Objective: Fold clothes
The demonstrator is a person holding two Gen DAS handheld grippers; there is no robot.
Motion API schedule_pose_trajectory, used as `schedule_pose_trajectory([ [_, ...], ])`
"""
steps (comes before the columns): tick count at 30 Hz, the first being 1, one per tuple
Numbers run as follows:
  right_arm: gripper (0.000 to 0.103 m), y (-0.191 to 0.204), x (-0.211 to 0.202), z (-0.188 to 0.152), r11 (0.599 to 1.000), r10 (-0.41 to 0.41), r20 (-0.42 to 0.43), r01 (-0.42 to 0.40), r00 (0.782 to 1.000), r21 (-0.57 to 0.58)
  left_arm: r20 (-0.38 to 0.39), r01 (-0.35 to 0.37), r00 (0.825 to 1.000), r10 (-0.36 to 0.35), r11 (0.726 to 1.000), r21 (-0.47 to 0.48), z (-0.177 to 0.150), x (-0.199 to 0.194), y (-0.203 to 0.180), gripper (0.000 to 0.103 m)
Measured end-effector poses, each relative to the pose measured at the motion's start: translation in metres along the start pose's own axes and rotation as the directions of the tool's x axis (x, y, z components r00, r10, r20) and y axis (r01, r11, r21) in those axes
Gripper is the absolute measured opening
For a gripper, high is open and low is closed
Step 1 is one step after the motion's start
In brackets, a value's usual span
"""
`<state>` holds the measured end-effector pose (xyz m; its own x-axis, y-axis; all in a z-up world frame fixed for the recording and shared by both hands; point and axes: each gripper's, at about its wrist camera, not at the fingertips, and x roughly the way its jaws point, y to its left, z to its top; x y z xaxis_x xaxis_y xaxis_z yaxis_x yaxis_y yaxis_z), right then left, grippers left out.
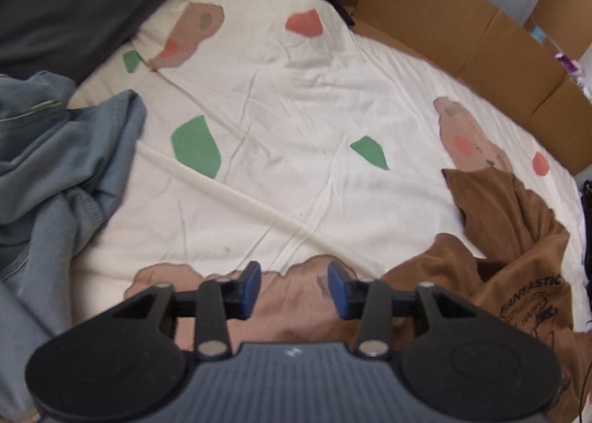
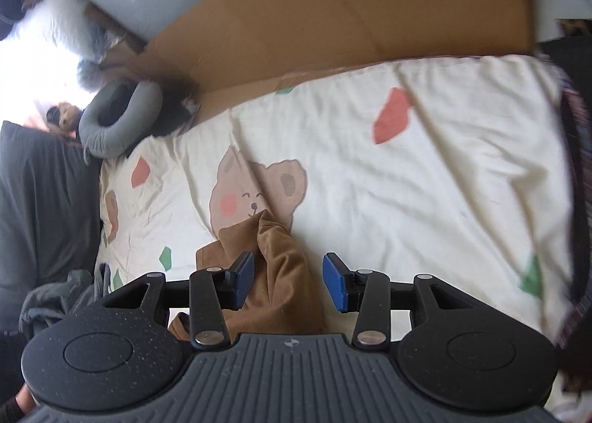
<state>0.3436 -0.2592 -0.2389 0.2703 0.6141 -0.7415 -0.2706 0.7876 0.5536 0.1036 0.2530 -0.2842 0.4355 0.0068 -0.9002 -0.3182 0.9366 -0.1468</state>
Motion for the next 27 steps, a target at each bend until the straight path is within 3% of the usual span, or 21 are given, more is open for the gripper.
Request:
schedule_pose_trajectory([
  [2,0.055,0.001,0.018,0.005,1.000,0.009,-0.015,-0.009,1.000,-0.025,-0.002,0.001,1.000,-0.001,0.999,0.032,0.008,0.008,-0.006,0.066],
  [9,0.057,0.008,0.068,0.015,0.994,0.008,-0.073,-0.016,0.997,-0.108,0.046,0.022,0.999,-0.028,0.992,0.122,0.026,0.019,-0.024,0.077],
  [12,0.057,0.016,0.080,0.017,0.985,0.011,-0.086,-0.026,0.996,-0.171,0.070,0.039,0.996,-0.049,0.989,0.140,0.023,0.024,-0.031,0.077],
  [19,0.057,0.026,0.101,0.019,0.968,0.000,-0.087,-0.022,0.996,-0.251,0.094,0.131,0.986,-0.136,0.990,0.058,0.020,0.036,-0.050,0.076],
  [27,0.057,0.030,0.130,0.011,0.958,-0.030,-0.139,-0.012,0.990,-0.287,0.026,0.076,0.996,-0.081,0.983,0.169,-0.001,0.061,-0.066,0.061],
])
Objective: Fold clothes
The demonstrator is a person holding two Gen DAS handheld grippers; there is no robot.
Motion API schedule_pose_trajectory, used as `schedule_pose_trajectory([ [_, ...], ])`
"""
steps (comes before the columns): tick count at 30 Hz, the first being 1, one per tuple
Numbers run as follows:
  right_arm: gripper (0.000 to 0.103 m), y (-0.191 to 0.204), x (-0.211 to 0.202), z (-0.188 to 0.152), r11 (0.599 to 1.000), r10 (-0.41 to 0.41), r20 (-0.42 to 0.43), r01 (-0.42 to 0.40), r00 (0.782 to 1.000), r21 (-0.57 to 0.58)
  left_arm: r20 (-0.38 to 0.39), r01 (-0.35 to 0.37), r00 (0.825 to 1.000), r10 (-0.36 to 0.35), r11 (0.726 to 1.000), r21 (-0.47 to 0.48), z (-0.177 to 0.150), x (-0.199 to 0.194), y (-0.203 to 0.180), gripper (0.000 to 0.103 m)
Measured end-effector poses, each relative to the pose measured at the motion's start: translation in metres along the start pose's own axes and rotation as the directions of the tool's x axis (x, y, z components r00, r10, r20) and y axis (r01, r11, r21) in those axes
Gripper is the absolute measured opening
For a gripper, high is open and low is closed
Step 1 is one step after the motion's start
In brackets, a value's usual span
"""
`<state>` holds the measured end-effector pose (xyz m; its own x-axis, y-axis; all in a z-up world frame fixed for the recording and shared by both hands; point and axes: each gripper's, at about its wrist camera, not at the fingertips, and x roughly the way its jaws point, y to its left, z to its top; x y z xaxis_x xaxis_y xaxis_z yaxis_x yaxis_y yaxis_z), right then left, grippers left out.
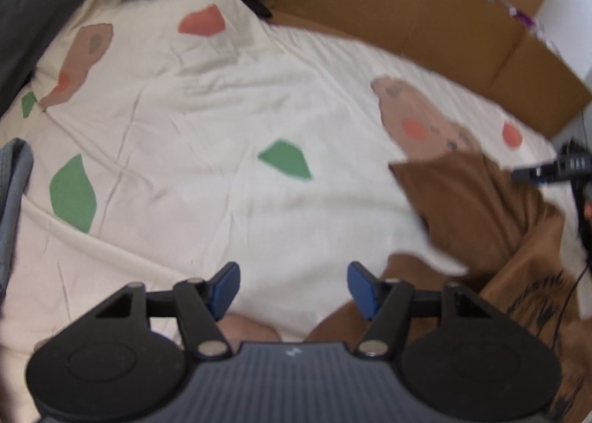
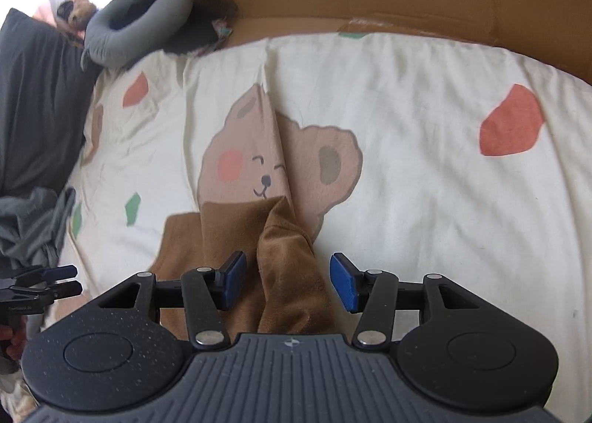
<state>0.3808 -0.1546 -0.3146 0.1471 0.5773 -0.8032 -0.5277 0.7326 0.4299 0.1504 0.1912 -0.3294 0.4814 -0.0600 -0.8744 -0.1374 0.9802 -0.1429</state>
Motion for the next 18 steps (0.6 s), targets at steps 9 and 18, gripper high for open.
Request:
schedule_pose_trajectory([
  [9,0.003,0.000,-0.004,-0.003,0.999,-0.011,-0.002,0.011,1.000,-0.048,-0.098,0.046,0.994,-0.038,0.995,0.088,-0.040,-0.001,-0.019,0.035],
  [18,0.001,-0.031,-0.056,-0.013,0.997,-0.037,0.094,0.030,0.995,0.068,-0.090,0.047,0.995,-0.036,0.991,0.123,-0.048,-0.014,-0.026,0.027],
])
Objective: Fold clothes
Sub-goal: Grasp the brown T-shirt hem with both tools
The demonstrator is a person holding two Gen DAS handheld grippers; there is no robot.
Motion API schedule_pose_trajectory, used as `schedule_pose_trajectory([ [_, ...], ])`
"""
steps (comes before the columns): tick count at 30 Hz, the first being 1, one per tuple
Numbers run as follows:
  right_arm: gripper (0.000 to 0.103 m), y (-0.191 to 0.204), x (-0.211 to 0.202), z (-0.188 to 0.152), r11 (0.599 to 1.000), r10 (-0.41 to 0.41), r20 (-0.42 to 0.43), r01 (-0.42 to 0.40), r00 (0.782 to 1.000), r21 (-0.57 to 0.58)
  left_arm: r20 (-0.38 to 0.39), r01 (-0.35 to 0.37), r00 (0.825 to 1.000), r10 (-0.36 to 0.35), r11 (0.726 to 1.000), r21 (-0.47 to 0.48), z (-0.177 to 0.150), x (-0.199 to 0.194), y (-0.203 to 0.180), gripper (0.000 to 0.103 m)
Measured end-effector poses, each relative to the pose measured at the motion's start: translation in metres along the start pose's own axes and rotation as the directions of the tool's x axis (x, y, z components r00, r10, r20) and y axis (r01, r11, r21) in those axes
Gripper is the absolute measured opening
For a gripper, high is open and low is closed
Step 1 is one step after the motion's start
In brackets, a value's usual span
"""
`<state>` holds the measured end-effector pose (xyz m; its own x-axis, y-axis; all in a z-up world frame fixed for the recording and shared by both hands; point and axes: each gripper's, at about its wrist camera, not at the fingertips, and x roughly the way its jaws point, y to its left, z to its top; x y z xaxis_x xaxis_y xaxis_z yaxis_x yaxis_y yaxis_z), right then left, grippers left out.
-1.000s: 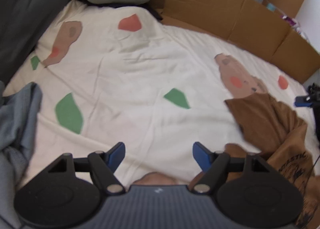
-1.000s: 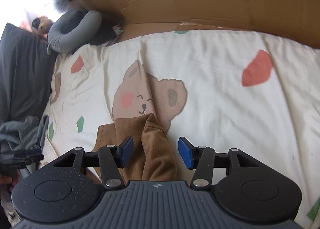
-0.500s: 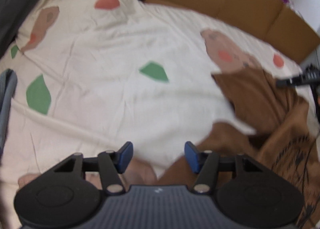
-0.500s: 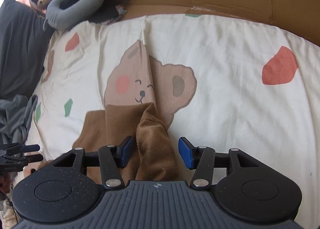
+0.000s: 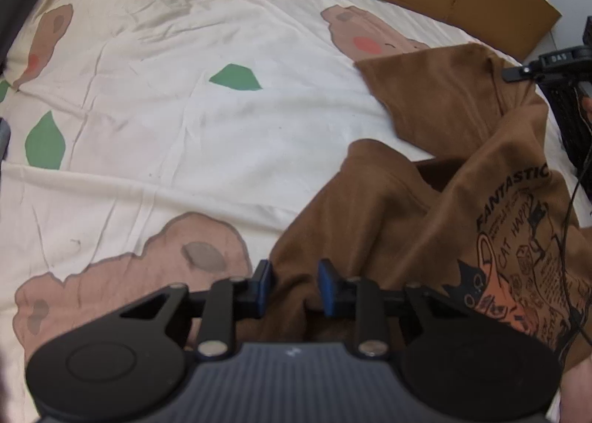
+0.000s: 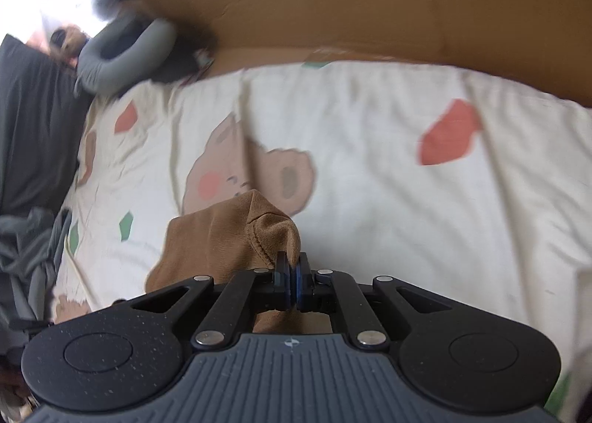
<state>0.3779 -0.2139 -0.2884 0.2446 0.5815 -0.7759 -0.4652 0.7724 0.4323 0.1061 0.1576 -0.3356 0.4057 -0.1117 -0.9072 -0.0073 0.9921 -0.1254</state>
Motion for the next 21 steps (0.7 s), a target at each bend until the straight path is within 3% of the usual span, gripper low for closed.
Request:
schedule_pose_trajectory([
  [13,0.000,-0.055,-0.062,-0.039,0.975,-0.111,0.084,0.093,0.990,0.200,-0.048,0.034,0.998,-0.032,0.999,0.028,-0.012,-0.003,-0.009,0.025],
  [21,0.000,-0.076,-0.061,-0.087,0.951,-0.159,-0.022,0.159,0.987,0.265,-0.070,0.052,0.996,-0.050,0.998,0.034,-0.019,-0.007,-0.015,0.025],
])
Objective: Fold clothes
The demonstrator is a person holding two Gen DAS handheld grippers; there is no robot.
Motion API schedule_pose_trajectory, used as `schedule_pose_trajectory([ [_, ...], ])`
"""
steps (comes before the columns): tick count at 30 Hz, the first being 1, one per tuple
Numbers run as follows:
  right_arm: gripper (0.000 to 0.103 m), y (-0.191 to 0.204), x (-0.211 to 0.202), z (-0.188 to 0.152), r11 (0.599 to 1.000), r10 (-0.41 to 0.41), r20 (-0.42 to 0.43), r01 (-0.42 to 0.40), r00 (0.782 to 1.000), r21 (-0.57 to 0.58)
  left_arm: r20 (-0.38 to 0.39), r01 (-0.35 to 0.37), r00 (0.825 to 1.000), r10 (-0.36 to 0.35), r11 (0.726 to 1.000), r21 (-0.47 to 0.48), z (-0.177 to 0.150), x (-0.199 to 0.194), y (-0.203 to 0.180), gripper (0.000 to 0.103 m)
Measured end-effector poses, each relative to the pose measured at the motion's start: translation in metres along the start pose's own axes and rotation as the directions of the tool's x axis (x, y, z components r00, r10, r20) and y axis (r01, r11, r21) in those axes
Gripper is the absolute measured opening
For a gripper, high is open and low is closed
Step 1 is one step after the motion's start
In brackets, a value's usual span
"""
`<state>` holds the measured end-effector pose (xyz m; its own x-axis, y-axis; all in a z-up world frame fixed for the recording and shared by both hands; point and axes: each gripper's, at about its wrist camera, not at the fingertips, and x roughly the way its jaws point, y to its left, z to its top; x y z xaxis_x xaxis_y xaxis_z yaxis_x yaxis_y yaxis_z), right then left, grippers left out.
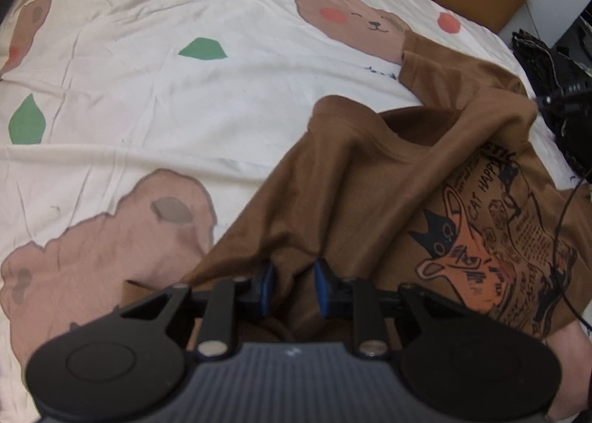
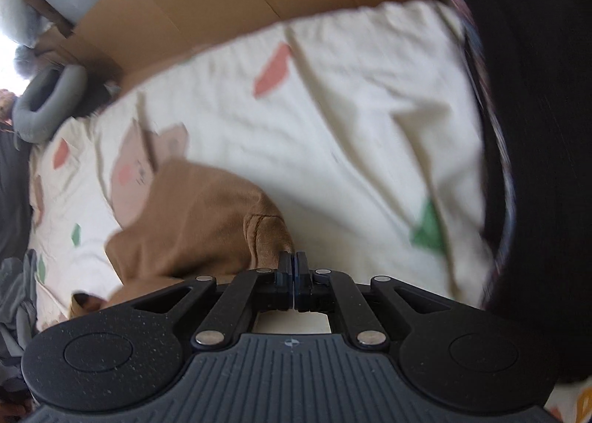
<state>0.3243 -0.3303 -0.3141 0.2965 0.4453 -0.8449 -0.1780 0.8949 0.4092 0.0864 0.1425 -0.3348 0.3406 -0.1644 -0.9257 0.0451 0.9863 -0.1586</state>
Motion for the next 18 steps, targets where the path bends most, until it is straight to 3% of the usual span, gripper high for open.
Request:
schedule_pose_trajectory([
  [4,0.000,-0.011,-0.004,-0.019,0.999,-0.033,-0.030,0.034,0.999,0.024,0.043,0.006,0.999,-0.005,1.000,-0.021,0.011,-0.008,0.002,0.028],
  [11,0.000,-0.028,-0.017,-0.047,0.990,-0.109,-0.067,0.114,0.992,0.076,0.138,0.020,0.990,-0.016,0.999,-0.028,0.045,-0.005,-0.005,0.051],
  [15,0.000,-0.024,-0.026,-0.050,0.994,-0.082,-0.021,0.083,0.996,0.074,0.163,0.032,0.986,-0.023,0.998,-0.049,0.063,-0.001,-0.004,0.060],
  [18,0.001,-0.013,-0.028,-0.048,0.996,-0.041,0.025,0.039,0.999,0.076,0.161,0.031,0.987,-0.021,0.998,-0.058,0.076,0.005,-0.006,0.060],
])
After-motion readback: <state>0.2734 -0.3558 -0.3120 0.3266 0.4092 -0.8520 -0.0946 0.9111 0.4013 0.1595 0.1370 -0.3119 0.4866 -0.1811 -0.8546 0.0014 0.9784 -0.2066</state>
